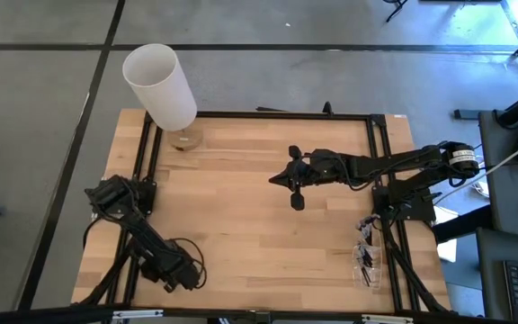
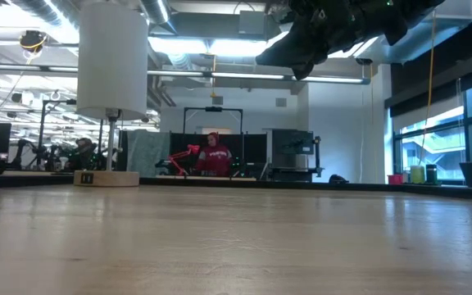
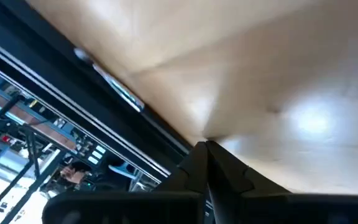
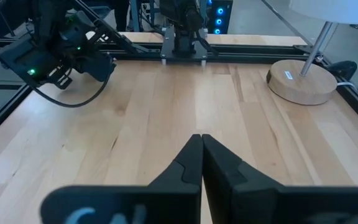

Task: Put items in baskets/containers
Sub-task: Put the eyeshadow brush into the transparent organizer

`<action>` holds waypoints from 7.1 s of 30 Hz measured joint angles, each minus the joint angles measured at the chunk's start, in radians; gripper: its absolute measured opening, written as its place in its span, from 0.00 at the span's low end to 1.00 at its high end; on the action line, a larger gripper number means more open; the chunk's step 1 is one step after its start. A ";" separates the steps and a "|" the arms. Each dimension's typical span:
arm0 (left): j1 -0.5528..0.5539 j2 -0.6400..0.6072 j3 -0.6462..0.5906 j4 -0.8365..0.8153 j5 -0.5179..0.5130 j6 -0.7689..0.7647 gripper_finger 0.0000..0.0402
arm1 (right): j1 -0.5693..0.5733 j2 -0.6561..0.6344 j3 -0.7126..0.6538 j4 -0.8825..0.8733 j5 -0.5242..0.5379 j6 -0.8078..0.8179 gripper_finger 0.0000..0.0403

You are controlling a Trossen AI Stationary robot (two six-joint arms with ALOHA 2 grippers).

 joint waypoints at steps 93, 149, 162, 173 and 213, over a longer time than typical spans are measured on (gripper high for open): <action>0.047 0.006 0.188 -0.409 -0.249 0.113 0.01 | 0.000 0.000 0.001 -0.008 -0.001 -0.006 0.02; -0.099 0.059 0.108 -0.269 -0.136 -0.350 0.01 | 0.000 0.000 0.001 -0.026 0.001 -0.007 0.02; -0.104 0.111 0.147 -0.285 -0.137 -0.392 0.01 | 0.000 0.000 0.000 -0.031 0.001 -0.011 0.02; -0.129 0.111 0.150 -0.271 -0.197 -0.456 0.01 | 0.000 0.000 0.000 -0.034 0.001 -0.015 0.02; -0.144 0.127 0.173 -0.319 -0.252 -0.429 0.01 | 0.000 0.000 0.000 -0.045 0.000 -0.024 0.02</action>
